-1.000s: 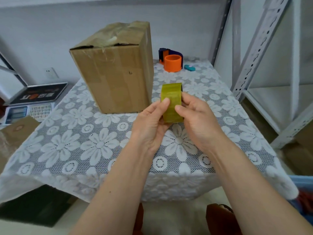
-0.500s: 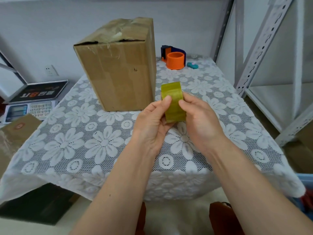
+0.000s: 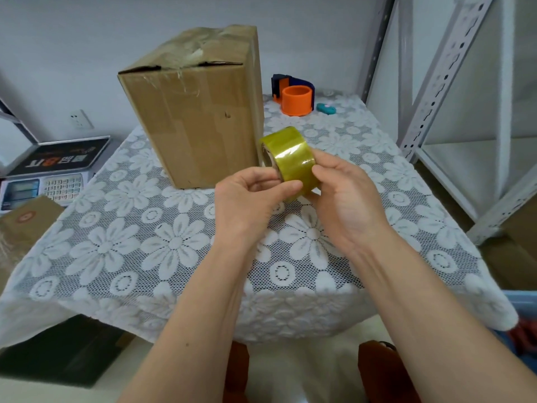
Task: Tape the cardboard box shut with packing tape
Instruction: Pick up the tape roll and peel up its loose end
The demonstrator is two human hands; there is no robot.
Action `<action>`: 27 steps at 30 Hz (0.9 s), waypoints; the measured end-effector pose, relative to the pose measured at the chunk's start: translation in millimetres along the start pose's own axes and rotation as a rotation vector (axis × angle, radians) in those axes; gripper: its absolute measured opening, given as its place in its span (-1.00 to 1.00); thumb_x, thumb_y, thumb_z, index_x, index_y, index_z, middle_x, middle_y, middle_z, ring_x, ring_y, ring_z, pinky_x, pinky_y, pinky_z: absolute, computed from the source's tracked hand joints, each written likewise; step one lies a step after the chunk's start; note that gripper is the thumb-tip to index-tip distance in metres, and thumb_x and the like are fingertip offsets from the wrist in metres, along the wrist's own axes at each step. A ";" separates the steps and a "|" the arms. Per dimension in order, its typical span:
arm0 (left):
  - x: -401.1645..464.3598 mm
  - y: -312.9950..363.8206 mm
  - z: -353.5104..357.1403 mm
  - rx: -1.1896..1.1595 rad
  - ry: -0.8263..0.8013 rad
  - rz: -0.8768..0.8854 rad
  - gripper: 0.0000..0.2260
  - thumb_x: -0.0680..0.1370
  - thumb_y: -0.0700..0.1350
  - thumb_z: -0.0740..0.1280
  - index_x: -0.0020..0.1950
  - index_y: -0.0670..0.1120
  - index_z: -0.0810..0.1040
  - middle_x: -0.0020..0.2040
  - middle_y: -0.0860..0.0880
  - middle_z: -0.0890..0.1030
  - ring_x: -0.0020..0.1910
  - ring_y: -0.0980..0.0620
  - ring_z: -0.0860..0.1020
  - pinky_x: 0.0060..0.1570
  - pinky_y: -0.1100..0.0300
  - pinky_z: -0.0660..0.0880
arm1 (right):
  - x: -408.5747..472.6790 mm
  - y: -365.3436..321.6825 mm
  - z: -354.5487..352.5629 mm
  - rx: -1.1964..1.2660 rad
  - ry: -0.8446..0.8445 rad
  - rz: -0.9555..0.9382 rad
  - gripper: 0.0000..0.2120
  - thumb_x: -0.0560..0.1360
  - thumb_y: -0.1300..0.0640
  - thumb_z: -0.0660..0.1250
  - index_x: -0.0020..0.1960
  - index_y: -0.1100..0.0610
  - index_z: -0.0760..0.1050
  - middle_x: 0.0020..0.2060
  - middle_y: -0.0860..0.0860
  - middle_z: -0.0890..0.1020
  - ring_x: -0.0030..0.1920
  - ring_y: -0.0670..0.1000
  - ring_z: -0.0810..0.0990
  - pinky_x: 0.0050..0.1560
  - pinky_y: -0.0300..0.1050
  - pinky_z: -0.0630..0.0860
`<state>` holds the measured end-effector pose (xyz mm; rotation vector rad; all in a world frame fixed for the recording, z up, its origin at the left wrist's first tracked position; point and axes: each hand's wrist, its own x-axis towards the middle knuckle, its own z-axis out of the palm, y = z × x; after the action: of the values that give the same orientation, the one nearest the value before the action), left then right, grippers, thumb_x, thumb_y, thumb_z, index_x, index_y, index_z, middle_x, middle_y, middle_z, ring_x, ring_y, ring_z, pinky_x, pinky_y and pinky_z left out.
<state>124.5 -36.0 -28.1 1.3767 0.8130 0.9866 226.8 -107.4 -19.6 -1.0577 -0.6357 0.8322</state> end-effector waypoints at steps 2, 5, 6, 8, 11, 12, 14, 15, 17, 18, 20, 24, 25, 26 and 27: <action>-1.4 0.8 0.8 -0.034 -0.003 -0.003 -0.79 0.27 -0.24 0.57 -0.13 -0.13 0.67 -0.18 -0.11 0.72 -0.14 -0.06 0.68 -0.10 0.19 0.60 | 0.4 -1.4 -0.3 0.025 -0.002 -0.005 -0.70 0.55 0.34 0.13 0.13 0.22 0.59 0.03 0.10 0.69 0.07 -0.01 0.62 0.21 -0.02 0.50; -4.2 3.7 3.2 -0.179 -0.032 -0.032 -0.80 0.40 -0.26 0.47 0.02 -0.15 0.66 -0.10 -0.08 0.72 -0.10 0.05 0.68 -0.09 0.29 0.56 | 0.3 -0.9 -0.2 0.059 0.017 0.004 -0.77 0.55 0.27 0.22 0.15 0.21 0.58 0.01 0.09 0.68 0.01 -0.02 0.63 0.12 -0.10 0.53; -4.0 3.9 4.1 -0.226 -0.038 -0.049 -0.78 0.44 -0.26 0.43 0.07 -0.14 0.64 -0.07 -0.06 0.71 -0.08 0.08 0.67 -0.06 0.29 0.56 | 0.4 0.0 0.1 0.053 0.035 0.000 -0.80 0.55 0.26 0.25 0.10 0.18 0.59 -0.03 0.07 0.69 -0.02 -0.03 0.64 0.09 -0.11 0.55; -2.8 3.5 5.9 -0.261 -0.044 -0.081 -0.77 0.50 -0.22 0.37 0.16 -0.11 0.61 -0.03 0.00 0.70 -0.07 0.12 0.64 0.02 0.22 0.56 | -0.5 2.0 2.3 0.037 0.071 0.003 -0.86 0.52 0.27 0.29 -0.02 0.16 0.62 -0.10 0.08 0.70 -0.06 0.02 0.65 0.11 0.00 0.57; -3.3 4.1 8.5 -0.268 -0.089 -0.094 -0.75 0.52 -0.14 0.36 0.20 -0.08 0.59 -0.08 0.04 0.67 -0.12 0.15 0.60 -0.02 0.11 0.51 | -2.6 5.3 6.3 0.039 0.080 0.033 -0.92 0.48 0.29 0.33 -0.09 0.23 0.61 -0.13 0.18 0.66 -0.08 0.10 0.62 0.18 0.22 0.53; -3.5 5.0 8.5 -0.281 -0.105 -0.087 -0.73 0.50 -0.15 0.38 0.20 -0.09 0.58 -0.12 0.07 0.67 -0.16 0.16 0.60 -0.06 0.13 0.51 | -2.7 6.3 6.2 0.017 0.078 0.037 -0.92 0.47 0.29 0.35 -0.08 0.25 0.61 -0.12 0.20 0.65 -0.07 0.10 0.61 0.19 0.24 0.51; -2.2 6.5 6.8 -0.287 -0.124 -0.071 -0.69 0.46 -0.17 0.41 0.20 -0.11 0.57 -0.18 0.08 0.67 -0.21 0.15 0.59 -0.04 0.05 0.51 | -3.0 5.8 4.8 -0.013 0.057 0.058 -0.88 0.48 0.22 0.36 -0.06 0.26 0.62 -0.09 0.19 0.65 -0.07 0.08 0.62 0.18 0.21 0.53; -1.5 6.9 5.2 -0.285 -0.132 -0.069 -0.68 0.45 -0.19 0.42 0.20 -0.11 0.58 -0.19 0.07 0.67 -0.20 0.13 0.59 0.01 -0.02 0.52 | -3.0 4.2 3.6 -0.033 0.047 0.072 -0.83 0.49 0.15 0.36 -0.06 0.25 0.63 -0.08 0.16 0.67 -0.06 0.05 0.64 0.17 0.15 0.55; -0.2 5.9 2.1 -0.277 -0.165 -0.067 -0.68 0.46 -0.21 0.41 0.21 -0.11 0.58 -0.12 0.02 0.67 -0.13 0.06 0.59 0.15 -0.14 0.49 | -1.6 -0.2 -0.2 -0.141 0.079 0.064 -0.74 0.47 0.00 0.37 -0.11 0.20 0.65 -0.15 0.09 0.71 -0.10 -0.02 0.66 0.09 -0.05 0.57; -0.2 5.3 1.2 -0.258 -0.193 -0.070 -0.68 0.47 -0.23 0.40 0.23 -0.11 0.58 -0.06 -0.03 0.67 -0.08 0.03 0.59 0.19 -0.14 0.47 | -0.5 -2.1 -2.1 -0.197 0.119 0.041 -0.72 0.45 -0.03 0.38 -0.16 0.21 0.65 -0.23 0.07 0.71 -0.20 -0.05 0.65 -0.01 -0.14 0.55; -1.2 3.0 0.9 -0.214 -0.256 -0.074 -0.66 0.50 -0.26 0.36 0.27 -0.11 0.55 0.05 -0.11 0.66 0.01 -0.02 0.60 0.21 -0.09 0.50 | 1.1 -4.8 -5.3 -0.228 0.181 0.012 -0.73 0.44 0.00 0.41 -0.26 0.21 0.60 -0.41 0.03 0.60 -0.37 -0.07 0.51 -0.20 -0.23 0.47; -3.6 -2.9 7.9 -0.216 -0.290 -0.018 -0.62 0.48 -0.23 0.40 0.28 -0.08 0.52 0.05 -0.10 0.65 0.05 -0.03 0.59 0.19 -0.02 0.51 | 2.3 -1.3 -4.1 -0.131 0.160 -0.029 -0.75 0.47 0.10 0.39 -0.35 0.18 0.53 -0.49 0.00 0.49 -0.43 -0.08 0.42 -0.29 -0.24 0.42; -4.0 -3.5 10.2 -0.223 -0.279 -0.011 -0.61 0.46 -0.21 0.43 0.27 -0.06 0.53 0.03 -0.08 0.65 0.03 -0.02 0.59 0.17 0.00 0.51 | 2.2 0.3 -2.7 -0.120 0.148 -0.045 -0.75 0.47 0.11 0.39 -0.35 0.18 0.53 -0.49 0.01 0.49 -0.42 -0.07 0.42 -0.29 -0.23 0.44; -4.0 -4.1 11.7 -0.235 -0.272 -0.008 -0.60 0.44 -0.20 0.44 0.27 -0.06 0.53 0.02 -0.08 0.64 0.01 -0.01 0.59 0.15 0.02 0.51 | 2.2 2.4 -1.8 -0.107 0.135 -0.055 -0.75 0.47 0.11 0.39 -0.35 0.18 0.53 -0.48 0.02 0.48 -0.41 -0.06 0.42 -0.28 -0.22 0.45; -3.5 -4.6 12.2 -0.254 -0.276 -0.007 -0.59 0.43 -0.21 0.44 0.27 -0.07 0.52 0.00 -0.07 0.63 -0.01 0.00 0.58 0.13 0.03 0.51 | 2.1 3.7 -1.5 -0.092 0.120 -0.060 -0.74 0.47 0.12 0.38 -0.36 0.17 0.52 -0.48 0.02 0.48 -0.40 -0.06 0.42 -0.26 -0.20 0.45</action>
<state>134.7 -43.7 -32.3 1.2532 0.4691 0.8394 228.1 -105.4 -23.5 -1.1577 -0.6063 0.6871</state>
